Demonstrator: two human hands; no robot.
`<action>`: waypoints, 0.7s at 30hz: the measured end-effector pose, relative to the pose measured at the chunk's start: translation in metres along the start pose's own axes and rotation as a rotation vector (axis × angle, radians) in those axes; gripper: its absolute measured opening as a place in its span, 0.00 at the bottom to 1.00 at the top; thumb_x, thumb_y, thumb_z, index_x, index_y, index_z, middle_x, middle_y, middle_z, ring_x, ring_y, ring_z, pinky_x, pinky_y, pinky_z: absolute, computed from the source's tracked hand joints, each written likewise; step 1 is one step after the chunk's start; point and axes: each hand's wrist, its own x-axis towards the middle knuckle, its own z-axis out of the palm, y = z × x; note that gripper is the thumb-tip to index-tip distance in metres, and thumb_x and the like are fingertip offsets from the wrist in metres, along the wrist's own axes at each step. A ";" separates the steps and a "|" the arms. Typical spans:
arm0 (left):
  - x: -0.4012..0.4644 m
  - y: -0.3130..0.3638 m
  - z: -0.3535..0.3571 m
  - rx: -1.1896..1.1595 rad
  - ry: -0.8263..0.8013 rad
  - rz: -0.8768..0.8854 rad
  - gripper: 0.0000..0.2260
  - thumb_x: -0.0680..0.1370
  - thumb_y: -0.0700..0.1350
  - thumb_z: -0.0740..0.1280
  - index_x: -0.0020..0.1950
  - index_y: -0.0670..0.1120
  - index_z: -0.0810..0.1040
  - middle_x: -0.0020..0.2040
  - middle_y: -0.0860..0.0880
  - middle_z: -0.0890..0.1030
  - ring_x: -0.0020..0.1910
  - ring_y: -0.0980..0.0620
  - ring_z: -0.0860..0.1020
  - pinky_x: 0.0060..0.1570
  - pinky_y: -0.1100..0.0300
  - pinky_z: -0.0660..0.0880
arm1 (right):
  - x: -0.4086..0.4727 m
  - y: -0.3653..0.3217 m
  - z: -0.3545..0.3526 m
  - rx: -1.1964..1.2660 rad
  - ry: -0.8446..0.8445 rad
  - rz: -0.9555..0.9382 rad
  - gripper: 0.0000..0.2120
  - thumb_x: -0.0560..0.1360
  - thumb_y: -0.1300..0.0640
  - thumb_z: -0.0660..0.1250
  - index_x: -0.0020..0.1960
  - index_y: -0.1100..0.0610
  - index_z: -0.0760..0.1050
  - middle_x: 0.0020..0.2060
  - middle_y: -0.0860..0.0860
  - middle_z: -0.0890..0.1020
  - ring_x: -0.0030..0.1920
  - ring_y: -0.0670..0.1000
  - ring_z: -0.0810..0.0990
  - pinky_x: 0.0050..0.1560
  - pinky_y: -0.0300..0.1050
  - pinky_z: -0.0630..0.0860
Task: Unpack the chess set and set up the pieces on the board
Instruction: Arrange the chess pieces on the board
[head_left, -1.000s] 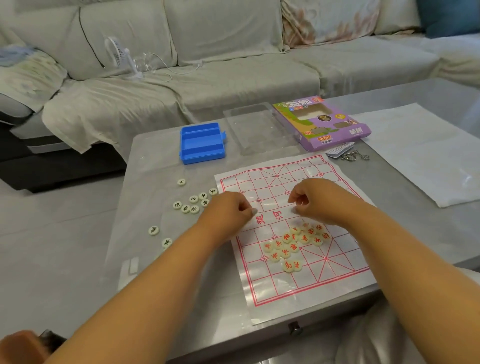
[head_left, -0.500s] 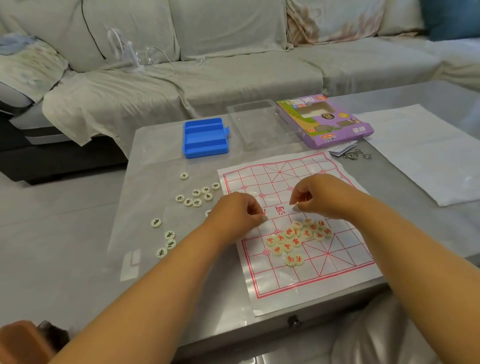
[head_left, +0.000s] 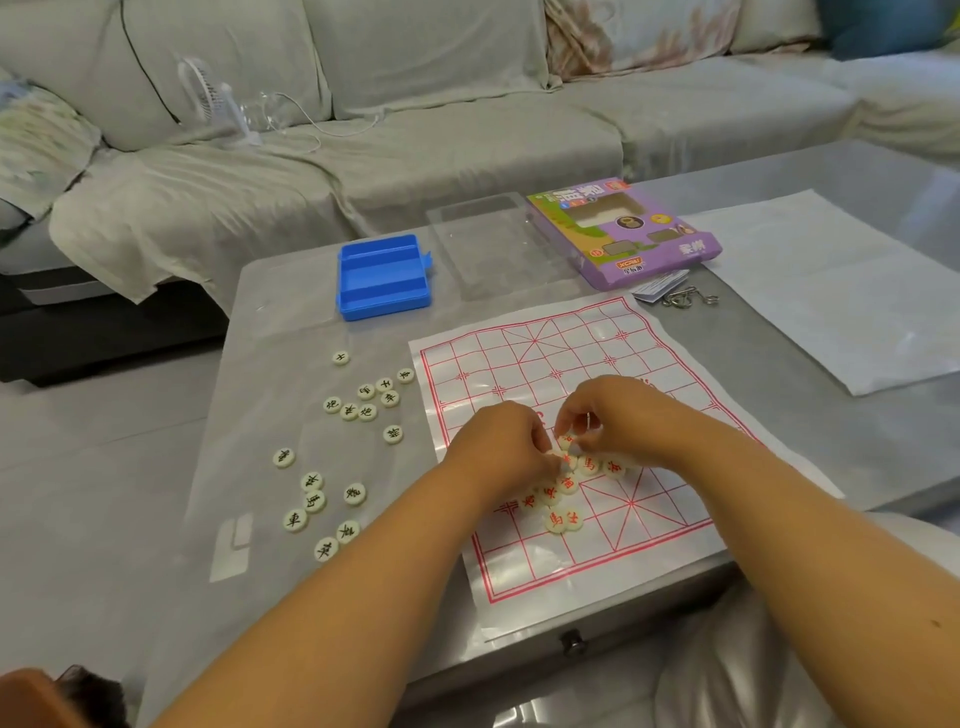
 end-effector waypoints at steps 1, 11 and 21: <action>0.001 -0.001 -0.001 0.001 0.017 -0.012 0.08 0.72 0.50 0.72 0.45 0.46 0.81 0.42 0.48 0.82 0.42 0.51 0.80 0.42 0.58 0.78 | 0.000 0.002 0.000 0.005 0.004 0.000 0.12 0.73 0.54 0.70 0.57 0.47 0.79 0.48 0.44 0.78 0.46 0.44 0.76 0.42 0.30 0.71; 0.005 -0.012 -0.010 -0.004 0.036 -0.027 0.10 0.76 0.51 0.69 0.47 0.45 0.83 0.43 0.48 0.83 0.42 0.51 0.80 0.37 0.62 0.74 | -0.002 0.031 -0.021 0.178 0.038 0.145 0.14 0.79 0.47 0.59 0.59 0.49 0.78 0.60 0.47 0.79 0.57 0.49 0.75 0.59 0.43 0.69; -0.004 -0.037 -0.026 -0.038 0.132 -0.040 0.12 0.77 0.52 0.66 0.48 0.45 0.83 0.45 0.50 0.83 0.43 0.52 0.78 0.40 0.61 0.73 | -0.003 0.021 -0.008 0.104 -0.015 0.070 0.08 0.75 0.53 0.68 0.54 0.48 0.80 0.50 0.45 0.80 0.49 0.46 0.77 0.46 0.33 0.74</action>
